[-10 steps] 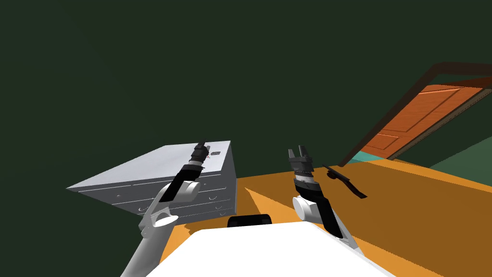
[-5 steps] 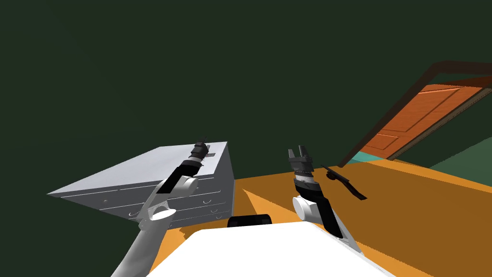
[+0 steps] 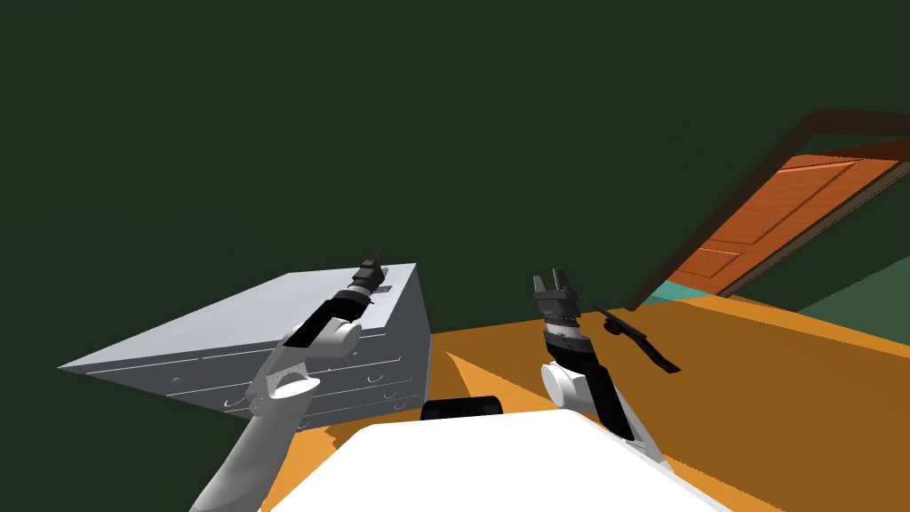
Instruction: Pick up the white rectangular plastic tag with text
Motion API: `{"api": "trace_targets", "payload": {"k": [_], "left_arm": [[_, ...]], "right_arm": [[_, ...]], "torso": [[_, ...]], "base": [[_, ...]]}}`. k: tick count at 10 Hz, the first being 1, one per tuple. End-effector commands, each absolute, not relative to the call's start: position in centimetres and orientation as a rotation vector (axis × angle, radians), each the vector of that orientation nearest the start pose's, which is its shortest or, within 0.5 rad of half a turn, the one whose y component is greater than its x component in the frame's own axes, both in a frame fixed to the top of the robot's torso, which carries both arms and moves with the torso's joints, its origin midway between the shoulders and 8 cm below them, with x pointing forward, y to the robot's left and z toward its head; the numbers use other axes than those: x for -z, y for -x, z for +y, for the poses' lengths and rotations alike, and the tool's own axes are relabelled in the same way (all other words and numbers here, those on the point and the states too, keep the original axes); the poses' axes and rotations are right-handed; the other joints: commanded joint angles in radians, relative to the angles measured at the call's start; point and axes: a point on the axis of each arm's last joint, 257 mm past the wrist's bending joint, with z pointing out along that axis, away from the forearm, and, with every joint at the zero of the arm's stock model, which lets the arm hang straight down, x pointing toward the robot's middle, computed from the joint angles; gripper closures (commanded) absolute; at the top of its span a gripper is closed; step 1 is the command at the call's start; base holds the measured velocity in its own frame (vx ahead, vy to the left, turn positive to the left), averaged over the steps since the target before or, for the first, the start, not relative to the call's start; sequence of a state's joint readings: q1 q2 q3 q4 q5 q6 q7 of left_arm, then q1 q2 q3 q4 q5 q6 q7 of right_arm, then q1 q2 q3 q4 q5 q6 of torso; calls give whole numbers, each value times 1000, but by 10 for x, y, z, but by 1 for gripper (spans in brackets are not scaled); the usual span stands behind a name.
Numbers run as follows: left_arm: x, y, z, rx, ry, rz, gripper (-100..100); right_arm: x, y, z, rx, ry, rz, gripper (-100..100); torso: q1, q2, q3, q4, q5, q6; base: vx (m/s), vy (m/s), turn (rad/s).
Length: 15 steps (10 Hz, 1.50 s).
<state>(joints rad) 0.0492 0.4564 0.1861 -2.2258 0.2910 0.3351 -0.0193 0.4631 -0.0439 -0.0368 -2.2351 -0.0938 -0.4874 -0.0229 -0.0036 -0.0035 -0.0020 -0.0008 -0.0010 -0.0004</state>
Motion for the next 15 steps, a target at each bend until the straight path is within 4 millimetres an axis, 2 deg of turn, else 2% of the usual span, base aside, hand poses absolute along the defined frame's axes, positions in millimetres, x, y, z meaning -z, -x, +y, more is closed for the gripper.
{"api": "trace_targets", "payload": {"k": [1, 2, 3, 5, 6, 8, 9, 11, 12, 14, 15], "left_arm": [[-29, -492, 319, 1158, 838, 1140, -100], [-25, -493, 320, 1151, 849, 1150, -100], [-32, -497, 324, 1163, 858, 1166, -100], [-21, -499, 326, 1141, 892, 1196, -100], [-27, -503, 330, 1148, 905, 1216, -100], [-16, -504, 332, 1127, 938, 1245, -100], [-21, -507, 337, 1131, 952, 1267, -100], [-10, -508, 339, 1111, 985, 1296, -100], [-14, -509, 344, 1111, 1002, 1320, -100], [-3, -509, 346, 1091, 1035, 1349, -100], [-7, -510, 351, 1088, 1051, 1372, -100]], "right_arm": [[-16, -354, -298, -1353, -710, 596, 0], [-16, -354, -298, -1353, -710, 596, 0], [-16, -354, -298, -1353, -710, 596, 0], [-16, -354, -298, -1353, -710, 596, 0], [-16, -354, -298, -1353, -710, 596, 0], [-16, -354, -298, -1353, -710, 596, 0], [-16, -354, -298, -1353, -710, 596, 0], [-16, -354, -298, -1353, -710, 596, 0], [-16, -354, -298, -1353, -710, 596, 0], [-16, -354, -298, -1353, -710, 596, 0], [-16, -354, -298, -1353, -710, 596, 0]], "torso": [[0, 0, 0, 0, 0, 0], [0, 0, 0, 0, 0, 0], [2, 2, 1, 0, 0, 0], [0, 0, 0, 0, 0, 0], [2, 2, 1, 0, 0, 0], [1, 0, 0, 0, 0, 0], [2, 1, 0, 0, 0, 0], [2, -1, -1, 0, 0, 0], [3, 1, 0, 0, 1, 0], [2, -1, -1, -1, 0, 0], [3, 1, 0, 0, 1, 0]], "base": [[62, -67, 7], [22, -36, 2], [63, -63, 3], [44, -50, 7], [52, -53, 10], [55, -43, 8], [75, -59, 18], [62, -36, 9], [80, -48, 22], [63, -35, 9], [76, -39, 23]]}}
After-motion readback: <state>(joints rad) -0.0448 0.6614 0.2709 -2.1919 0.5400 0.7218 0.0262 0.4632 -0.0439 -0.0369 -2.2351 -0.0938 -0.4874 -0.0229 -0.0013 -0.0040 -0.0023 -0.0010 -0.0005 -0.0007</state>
